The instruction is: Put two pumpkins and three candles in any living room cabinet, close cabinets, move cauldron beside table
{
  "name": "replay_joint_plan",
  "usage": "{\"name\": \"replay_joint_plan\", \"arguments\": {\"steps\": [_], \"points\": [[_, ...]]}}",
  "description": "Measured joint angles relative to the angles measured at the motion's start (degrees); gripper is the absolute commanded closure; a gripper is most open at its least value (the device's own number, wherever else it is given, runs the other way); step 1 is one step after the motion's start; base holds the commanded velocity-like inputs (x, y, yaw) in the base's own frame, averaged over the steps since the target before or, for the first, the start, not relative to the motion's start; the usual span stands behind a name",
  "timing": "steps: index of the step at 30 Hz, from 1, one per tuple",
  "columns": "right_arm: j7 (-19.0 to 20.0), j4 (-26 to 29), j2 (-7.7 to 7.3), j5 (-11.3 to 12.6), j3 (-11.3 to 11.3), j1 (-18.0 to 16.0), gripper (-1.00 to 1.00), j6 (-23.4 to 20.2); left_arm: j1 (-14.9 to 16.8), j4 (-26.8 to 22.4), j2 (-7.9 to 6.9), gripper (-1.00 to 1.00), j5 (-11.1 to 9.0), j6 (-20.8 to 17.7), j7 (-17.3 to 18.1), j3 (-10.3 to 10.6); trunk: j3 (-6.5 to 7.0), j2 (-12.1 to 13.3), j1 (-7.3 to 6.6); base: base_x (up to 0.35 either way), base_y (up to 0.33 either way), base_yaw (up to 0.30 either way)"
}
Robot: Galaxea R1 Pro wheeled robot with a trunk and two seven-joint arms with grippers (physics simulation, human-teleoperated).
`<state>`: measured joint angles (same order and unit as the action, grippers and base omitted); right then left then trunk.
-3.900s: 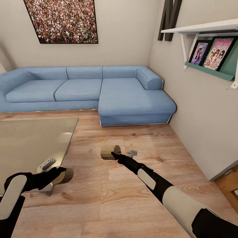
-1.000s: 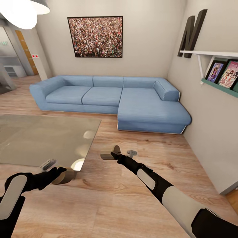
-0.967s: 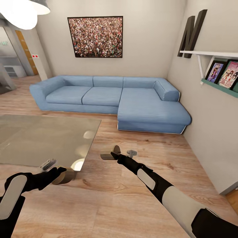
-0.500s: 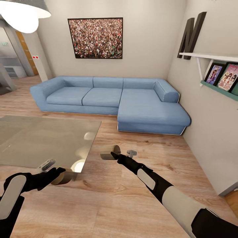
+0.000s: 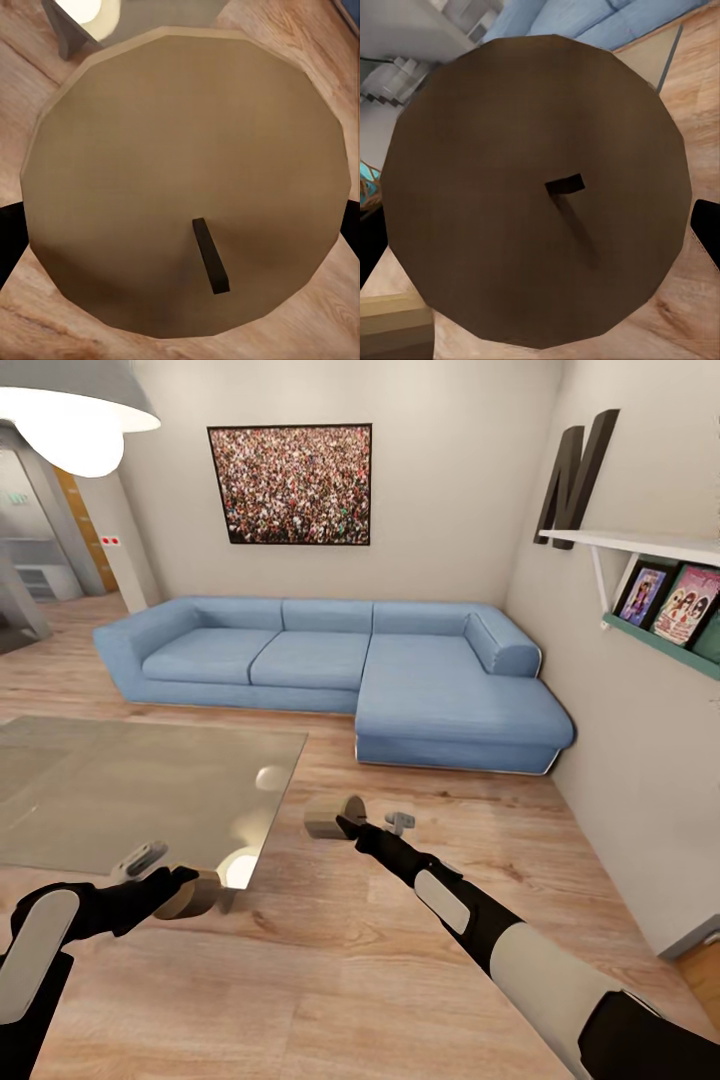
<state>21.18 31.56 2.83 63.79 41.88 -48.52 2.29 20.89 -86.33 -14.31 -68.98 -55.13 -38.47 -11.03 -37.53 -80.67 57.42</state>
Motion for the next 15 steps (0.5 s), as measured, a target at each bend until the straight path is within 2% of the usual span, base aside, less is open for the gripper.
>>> {"name": "replay_joint_plan", "arguments": {"steps": [15], "points": [[0.0,0.0,0.0,-0.3,0.0,0.0,1.0,0.6,0.0,0.0,-0.01,1.0,-0.3,0.0,0.0,0.0,4.07,6.0,-3.3,0.0,0.0,0.0]]}}
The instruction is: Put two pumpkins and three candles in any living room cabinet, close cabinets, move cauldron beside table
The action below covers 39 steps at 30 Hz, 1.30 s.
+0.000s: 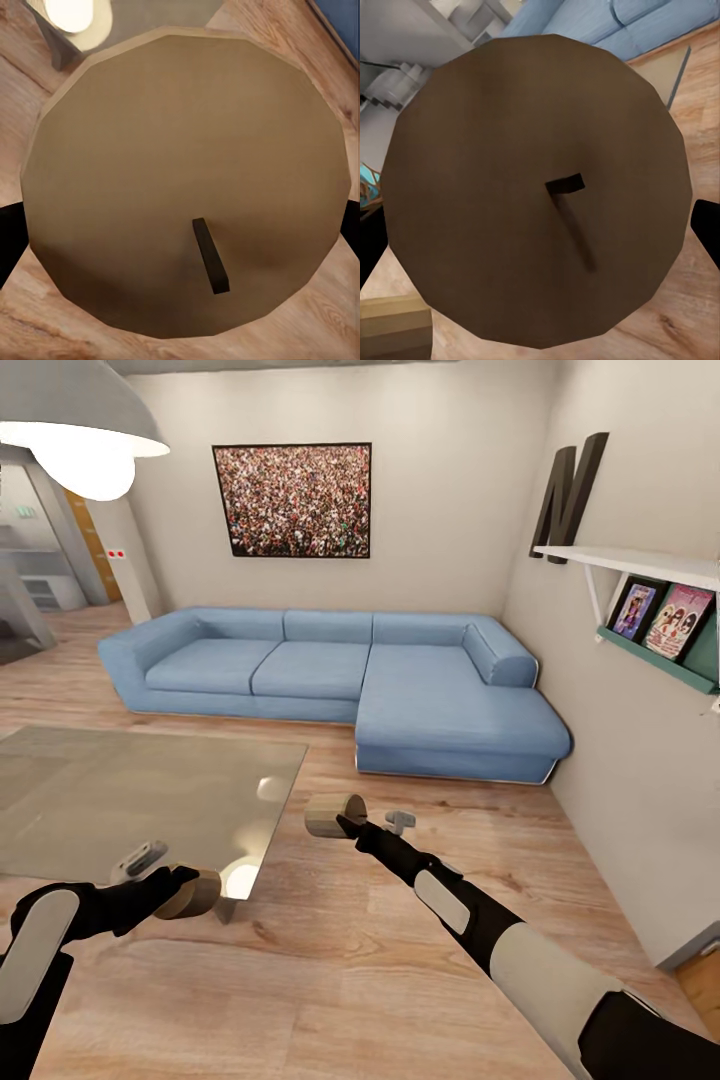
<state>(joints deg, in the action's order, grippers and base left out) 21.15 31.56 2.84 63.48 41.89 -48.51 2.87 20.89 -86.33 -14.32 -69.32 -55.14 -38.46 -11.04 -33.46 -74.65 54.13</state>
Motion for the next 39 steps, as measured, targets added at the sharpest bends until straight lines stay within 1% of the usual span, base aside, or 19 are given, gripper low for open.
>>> {"name": "replay_joint_plan", "arguments": {"steps": [5,13,21,39], "points": [[0.0,0.0,0.0,0.2,0.0,0.0,1.0,0.0,0.0,0.0,-0.04,1.0,-0.6,0.0,0.0,0.0,1.36,2.0,-1.1,0.0,0.0,0.0],[0.0,0.0,0.01,-0.1,0.0,0.0,1.0,0.1,0.0,0.0,-0.13,1.0,-0.9,0.0,0.0,0.0,2.11,2.0,-1.1,0.0,0.0,0.0],[0.0,0.0,0.07,-0.1,0.1,0.0,1.0,0.1,0.0,0.0,-0.13,1.0,-1.0,-0.1,0.0,-0.7,2.85,2.0,-1.1,0.0,0.0,0.0],[0.0,-0.1,0.09,-0.2,0.1,0.0,1.0,0.2,0.0,0.0,-0.08,1.0,-1.1,-0.1,0.0,-0.7,4.53,2.0,-1.1,0.0,0.0,0.0]]}}
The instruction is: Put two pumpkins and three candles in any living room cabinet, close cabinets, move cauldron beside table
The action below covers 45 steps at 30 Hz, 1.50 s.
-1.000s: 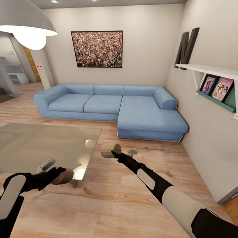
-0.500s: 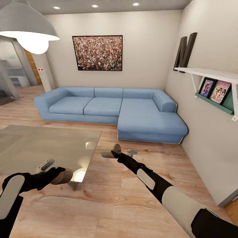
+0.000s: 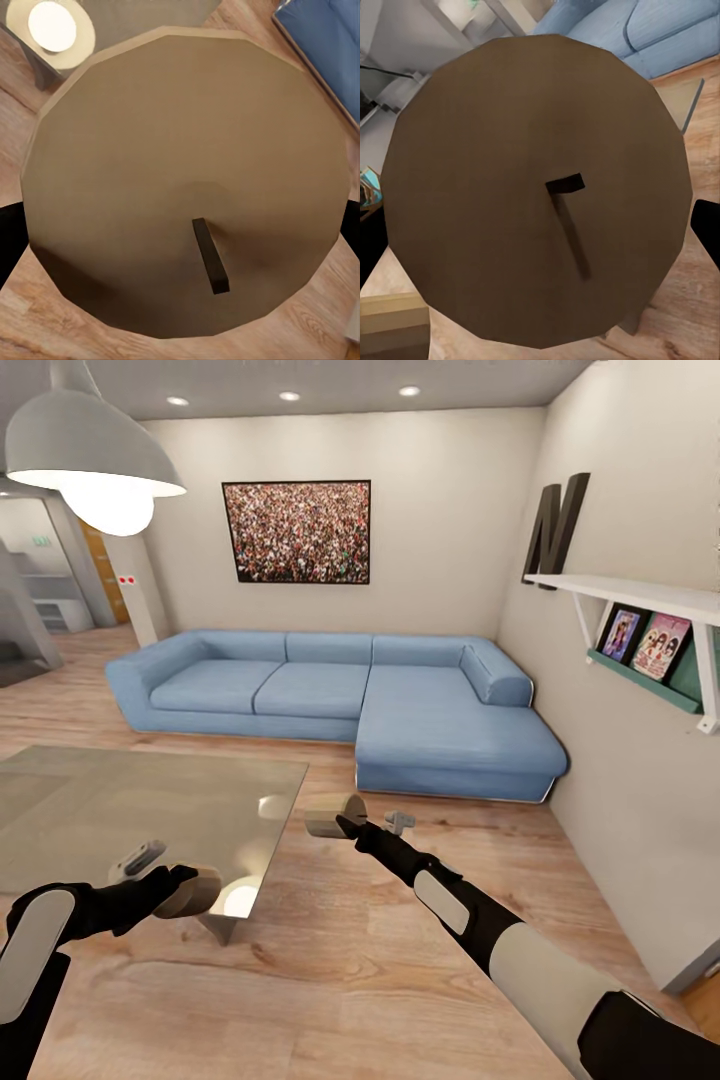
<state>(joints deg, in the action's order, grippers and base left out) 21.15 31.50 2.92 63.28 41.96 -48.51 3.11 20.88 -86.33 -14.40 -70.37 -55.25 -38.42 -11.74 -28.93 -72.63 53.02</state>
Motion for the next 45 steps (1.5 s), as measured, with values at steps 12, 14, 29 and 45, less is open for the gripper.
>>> {"name": "replay_joint_plan", "arguments": {"steps": [12,14,29,45], "points": [[0.1,0.0,0.0,0.0,0.0,0.0,1.0,0.0,0.0,0.0,-0.13,1.0,-1.8,0.0,0.0,0.0,1.12,0.0,0.0,0.0,0.0,0.0],[0.1,0.0,0.0,-0.1,0.0,0.0,1.0,0.0,0.0,0.0,-0.16,1.0,-1.8,0.0,0.0,-0.1,1.31,0.0,0.0,0.0,0.0,0.0],[0.1,0.0,0.0,-0.3,0.2,0.0,1.0,-0.1,0.0,0.0,-0.18,1.0,-1.8,0.0,0.0,-0.8,2.35,0.0,0.0,0.0,0.0,0.001],[0.0,0.0,0.06,-0.3,0.4,0.0,1.0,-0.3,0.0,0.0,-0.18,1.0,-1.6,0.0,-0.2,-0.9,3.14,0.0,0.0,0.0,0.0,0.19]]}}
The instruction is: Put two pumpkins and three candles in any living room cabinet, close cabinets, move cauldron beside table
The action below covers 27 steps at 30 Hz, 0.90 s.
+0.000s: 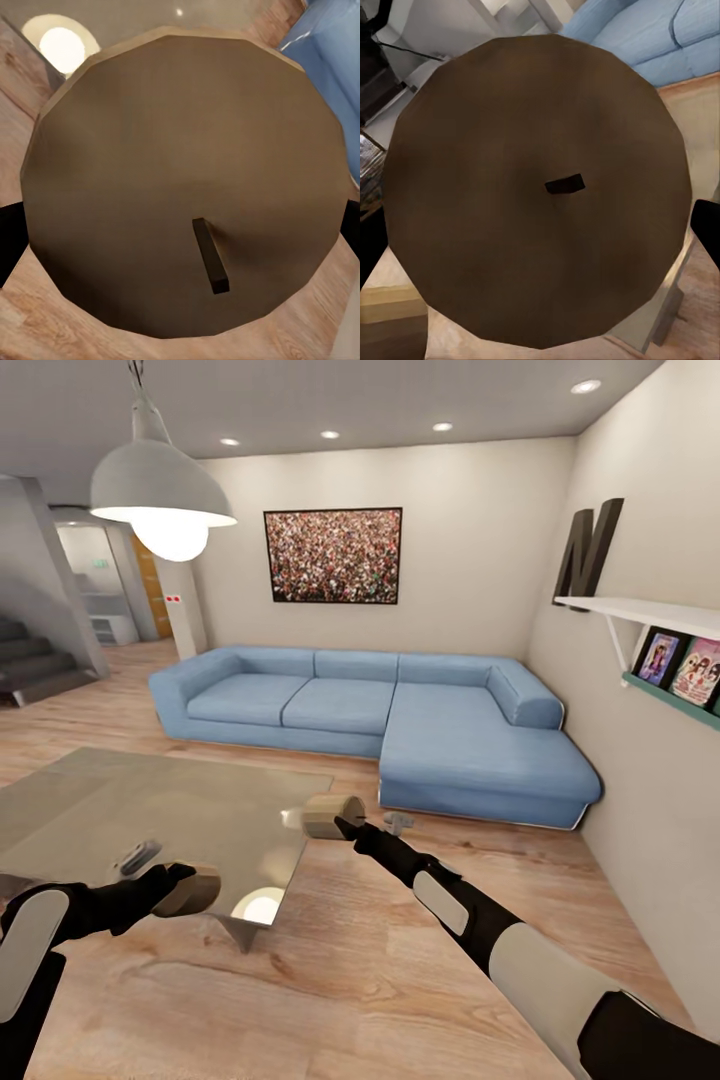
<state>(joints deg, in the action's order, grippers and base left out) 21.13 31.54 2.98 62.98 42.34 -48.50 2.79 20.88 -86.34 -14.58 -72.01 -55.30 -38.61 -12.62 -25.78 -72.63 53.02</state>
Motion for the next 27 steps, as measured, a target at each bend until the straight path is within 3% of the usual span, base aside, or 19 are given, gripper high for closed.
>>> {"name": "replay_joint_plan", "arguments": {"steps": [17,27], "points": [[-0.1,0.0,0.03,0.1,0.1,0.0,1.0,0.1,0.0,0.0,0.0,1.0,0.0,-0.1,-0.1,-0.7,0.83,0.0,0.0,0.005,0.0,0.226],[-0.1,0.0,0.01,0.1,0.2,0.0,1.0,0.1,0.0,0.0,0.0,1.0,0.0,-0.1,-0.1,-1.6,1.32,0.0,-0.03,0.201,0.157,0.226]]}}
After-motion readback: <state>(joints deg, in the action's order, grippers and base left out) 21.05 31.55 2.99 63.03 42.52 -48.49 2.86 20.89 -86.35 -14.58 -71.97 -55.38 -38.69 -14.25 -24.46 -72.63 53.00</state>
